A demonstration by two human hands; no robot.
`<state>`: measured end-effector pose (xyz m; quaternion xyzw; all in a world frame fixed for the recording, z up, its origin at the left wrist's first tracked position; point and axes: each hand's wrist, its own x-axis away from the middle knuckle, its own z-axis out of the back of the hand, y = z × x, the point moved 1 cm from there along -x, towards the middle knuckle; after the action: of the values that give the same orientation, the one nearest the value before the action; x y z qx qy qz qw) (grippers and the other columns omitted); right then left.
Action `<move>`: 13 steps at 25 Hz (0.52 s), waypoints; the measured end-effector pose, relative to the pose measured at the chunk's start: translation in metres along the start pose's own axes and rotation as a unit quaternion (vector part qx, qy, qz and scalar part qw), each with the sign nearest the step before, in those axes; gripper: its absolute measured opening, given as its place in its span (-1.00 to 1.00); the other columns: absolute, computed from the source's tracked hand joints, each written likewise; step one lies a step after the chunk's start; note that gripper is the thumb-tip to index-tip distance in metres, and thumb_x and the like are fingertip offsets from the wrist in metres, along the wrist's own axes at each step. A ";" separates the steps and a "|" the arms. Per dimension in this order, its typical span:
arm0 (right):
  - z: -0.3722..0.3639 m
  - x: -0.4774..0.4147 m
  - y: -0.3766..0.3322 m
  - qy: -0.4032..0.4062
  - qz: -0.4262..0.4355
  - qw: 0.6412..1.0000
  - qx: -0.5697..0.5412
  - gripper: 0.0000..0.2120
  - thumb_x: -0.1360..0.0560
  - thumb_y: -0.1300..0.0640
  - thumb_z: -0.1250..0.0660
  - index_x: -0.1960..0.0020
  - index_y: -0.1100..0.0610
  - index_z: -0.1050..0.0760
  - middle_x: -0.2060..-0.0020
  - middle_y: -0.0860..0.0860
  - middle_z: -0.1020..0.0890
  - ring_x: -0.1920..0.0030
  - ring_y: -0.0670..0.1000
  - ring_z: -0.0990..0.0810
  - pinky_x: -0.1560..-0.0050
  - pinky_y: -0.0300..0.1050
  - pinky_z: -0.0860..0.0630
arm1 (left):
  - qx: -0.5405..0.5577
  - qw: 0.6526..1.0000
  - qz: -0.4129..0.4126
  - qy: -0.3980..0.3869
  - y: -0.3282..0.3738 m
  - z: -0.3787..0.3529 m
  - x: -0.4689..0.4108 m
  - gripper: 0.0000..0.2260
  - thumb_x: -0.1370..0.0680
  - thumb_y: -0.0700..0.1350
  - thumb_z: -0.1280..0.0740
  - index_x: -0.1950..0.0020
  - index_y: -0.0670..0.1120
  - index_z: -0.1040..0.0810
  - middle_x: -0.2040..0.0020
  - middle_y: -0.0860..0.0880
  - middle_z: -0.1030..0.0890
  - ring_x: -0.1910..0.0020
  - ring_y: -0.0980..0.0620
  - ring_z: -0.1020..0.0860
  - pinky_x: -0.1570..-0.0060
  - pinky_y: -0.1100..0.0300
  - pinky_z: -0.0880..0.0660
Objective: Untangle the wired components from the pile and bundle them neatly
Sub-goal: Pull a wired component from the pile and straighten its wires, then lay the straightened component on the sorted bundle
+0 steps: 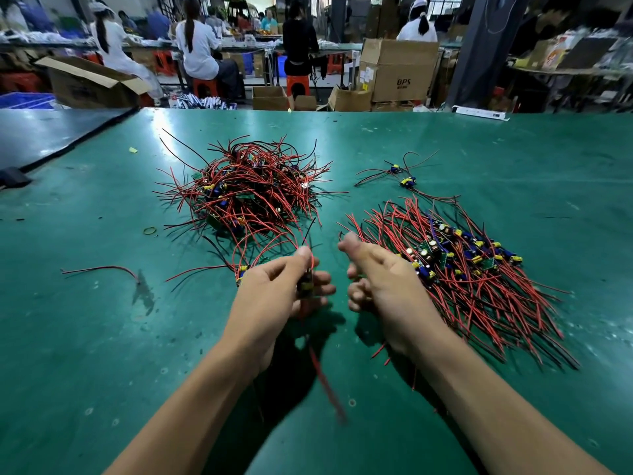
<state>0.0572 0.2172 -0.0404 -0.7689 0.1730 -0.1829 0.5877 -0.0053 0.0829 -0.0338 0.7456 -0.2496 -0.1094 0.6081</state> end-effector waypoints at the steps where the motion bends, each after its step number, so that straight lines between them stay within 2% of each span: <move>1: -0.005 0.005 0.005 -0.008 0.055 0.994 0.099 -0.52 -0.31 -0.25 -0.53 -0.09 0.02 -0.61 0.19 -0.04 -0.64 0.39 -0.13 -0.55 0.37 -0.27 -0.48 | 0.018 1.000 0.010 -0.006 0.001 0.000 -0.002 -0.66 -0.62 0.05 -0.22 -0.06 -0.19 -0.62 0.09 -0.18 -0.71 0.09 -0.10 -0.68 -0.01 0.03 -0.61; 2: -0.009 0.009 0.010 -0.010 0.111 0.975 0.192 -0.58 -0.34 -0.18 -0.56 -0.10 -0.03 -0.61 0.10 -0.08 -0.66 0.24 -0.14 -0.63 0.21 -0.27 -0.54 | 0.036 0.998 0.025 -0.041 0.002 0.000 -0.003 -0.60 -0.64 0.10 -0.15 -0.10 -0.17 -0.63 0.01 -0.19 -0.70 0.00 -0.09 -0.66 -0.08 0.03 -0.59; 4: -0.014 0.012 0.016 0.021 0.200 0.933 0.297 -0.74 -0.42 0.00 -0.53 -0.09 -0.09 -0.62 0.03 -0.13 -0.63 0.03 -0.14 -0.65 -0.06 -0.18 -0.57 | 0.069 0.991 0.038 -0.109 0.004 -0.002 -0.002 -0.54 -0.65 0.15 -0.06 -0.08 -0.09 -0.67 -0.04 -0.12 -0.70 -0.07 -0.02 -0.66 -0.02 0.16 -0.61; 6: -0.010 0.011 0.011 0.083 0.233 0.921 0.300 -0.78 -0.45 0.11 -0.52 -0.07 -0.08 -0.63 0.02 -0.12 -0.64 -0.01 -0.15 -0.63 -0.16 -0.11 -0.55 | 0.039 0.996 -0.006 -0.074 0.004 -0.002 -0.001 -0.63 -0.64 0.11 -0.12 -0.03 -0.05 -0.66 0.00 -0.05 -0.71 -0.01 0.04 -0.68 0.04 0.21 -0.61; 7: -0.005 0.009 0.006 0.121 0.240 0.916 0.298 -0.78 -0.45 0.12 -0.52 -0.07 -0.07 -0.63 0.03 -0.11 -0.63 -0.01 -0.15 -0.61 -0.17 -0.11 -0.53 | -0.031 0.997 -0.070 -0.017 0.004 0.002 -0.002 -0.73 -0.64 0.05 -0.19 -0.04 -0.04 -0.64 0.02 -0.04 -0.71 0.05 0.05 -0.68 0.06 0.20 -0.61; 8: 0.002 0.006 0.002 0.165 0.243 0.903 0.314 -0.78 -0.46 0.11 -0.52 -0.09 -0.05 -0.63 0.01 -0.10 -0.61 -0.02 -0.14 -0.59 -0.19 -0.11 -0.50 | -0.139 0.976 -0.155 0.057 0.004 0.009 -0.003 -0.83 -0.62 -0.02 -0.28 -0.05 -0.04 -0.63 0.06 -0.02 -0.71 0.13 0.06 -0.67 0.09 0.19 -0.61; 9: 0.009 0.003 -0.002 0.205 0.237 0.883 0.350 -0.73 -0.46 0.08 -0.51 -0.14 -0.03 -0.62 -0.03 -0.07 -0.58 -0.08 -0.08 -0.55 -0.24 -0.09 -0.46 | -0.249 0.933 -0.227 0.128 0.004 0.016 -0.004 -0.90 -0.58 -0.08 -0.35 -0.04 -0.03 -0.64 0.10 0.01 -0.69 0.18 0.06 -0.64 0.10 0.17 -0.59; 10: 0.016 0.001 -0.004 0.239 0.218 0.855 0.406 -0.66 -0.46 0.04 -0.50 -0.22 -0.02 -0.59 -0.09 -0.03 -0.53 -0.15 -0.02 -0.50 -0.29 -0.04 -0.40 | -0.341 0.884 -0.263 0.184 0.003 0.024 -0.006 -0.90 -0.53 -0.11 -0.40 -0.03 -0.03 -0.64 0.12 0.03 -0.66 0.18 0.04 -0.61 0.08 0.14 -0.57; 11: 0.020 0.000 -0.005 0.264 0.199 0.821 0.466 -0.58 -0.46 0.00 -0.49 -0.29 -0.02 -0.55 -0.15 -0.01 -0.49 -0.21 0.03 -0.43 -0.32 -0.01 -0.34 | -0.407 0.849 -0.258 0.216 0.003 0.030 -0.008 -0.87 -0.49 -0.10 -0.42 -0.04 -0.03 -0.63 0.10 0.03 -0.61 0.15 0.00 -0.57 0.05 0.09 -0.54; 13: 0.017 0.002 -0.003 0.257 0.229 0.769 0.539 -0.58 -0.46 -0.02 -0.48 -0.30 -0.03 -0.55 -0.16 -0.01 -0.49 -0.21 0.07 -0.39 -0.21 -0.01 -0.25 | -0.497 0.818 -0.188 0.220 0.000 0.036 -0.011 -0.79 -0.45 0.01 -0.43 -0.05 -0.01 -0.59 0.05 0.00 -0.51 0.04 -0.08 -0.53 0.03 0.02 -0.51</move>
<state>0.0677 0.2318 -0.0411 -0.1882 0.3614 -0.2968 0.8636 -0.0312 0.0574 -0.0434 0.3786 0.1238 -0.1640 0.9025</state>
